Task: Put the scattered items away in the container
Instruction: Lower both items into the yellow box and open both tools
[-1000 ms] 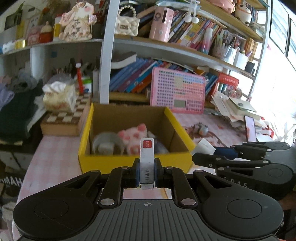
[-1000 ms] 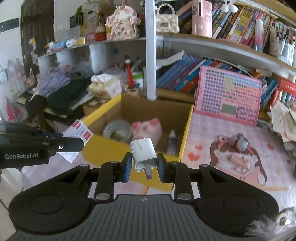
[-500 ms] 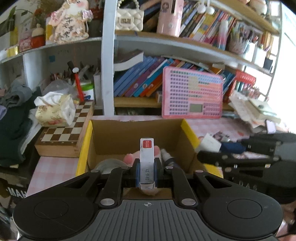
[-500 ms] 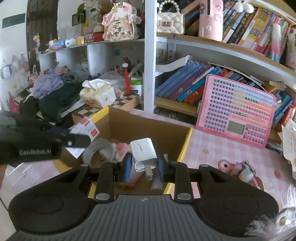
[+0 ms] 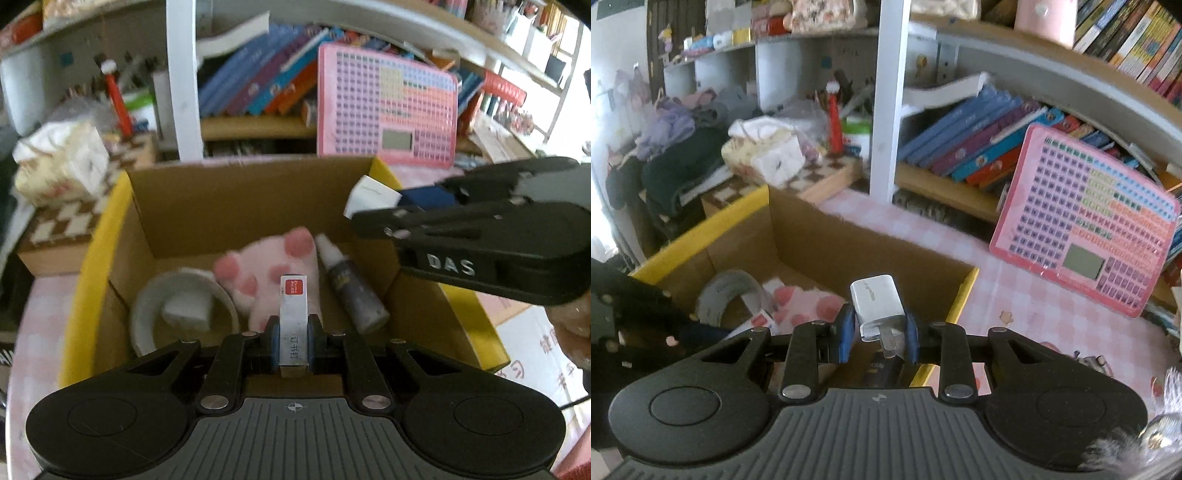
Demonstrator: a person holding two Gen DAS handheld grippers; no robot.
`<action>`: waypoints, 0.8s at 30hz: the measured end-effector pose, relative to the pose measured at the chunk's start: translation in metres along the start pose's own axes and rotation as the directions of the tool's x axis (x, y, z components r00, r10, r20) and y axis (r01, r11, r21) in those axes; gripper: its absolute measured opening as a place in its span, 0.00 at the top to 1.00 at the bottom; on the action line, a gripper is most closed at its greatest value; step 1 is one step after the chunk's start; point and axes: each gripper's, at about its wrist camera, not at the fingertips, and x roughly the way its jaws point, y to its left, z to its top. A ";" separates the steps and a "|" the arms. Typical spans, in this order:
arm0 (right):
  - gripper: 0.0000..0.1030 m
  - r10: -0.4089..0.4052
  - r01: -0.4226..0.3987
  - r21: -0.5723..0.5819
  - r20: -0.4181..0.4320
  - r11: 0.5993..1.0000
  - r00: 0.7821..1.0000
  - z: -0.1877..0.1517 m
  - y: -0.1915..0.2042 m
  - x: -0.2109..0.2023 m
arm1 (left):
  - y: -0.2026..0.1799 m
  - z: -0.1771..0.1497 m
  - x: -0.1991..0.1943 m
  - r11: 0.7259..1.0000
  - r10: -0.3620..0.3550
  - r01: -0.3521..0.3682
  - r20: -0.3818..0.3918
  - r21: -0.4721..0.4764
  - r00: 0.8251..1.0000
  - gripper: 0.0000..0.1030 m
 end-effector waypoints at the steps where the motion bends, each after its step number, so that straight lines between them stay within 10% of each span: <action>1: 0.74 0.003 -0.004 -0.011 -0.013 1.000 1.000 0.001 0.001 0.005 | 0.000 -0.001 0.002 1.000 -0.002 0.001 -0.010 -0.004 1.000 0.87; 24: 0.74 0.001 -0.011 -0.083 -0.119 0.996 0.993 0.015 0.002 0.054 | -0.007 -0.005 0.009 1.000 -0.003 0.003 -0.045 -0.015 0.999 0.87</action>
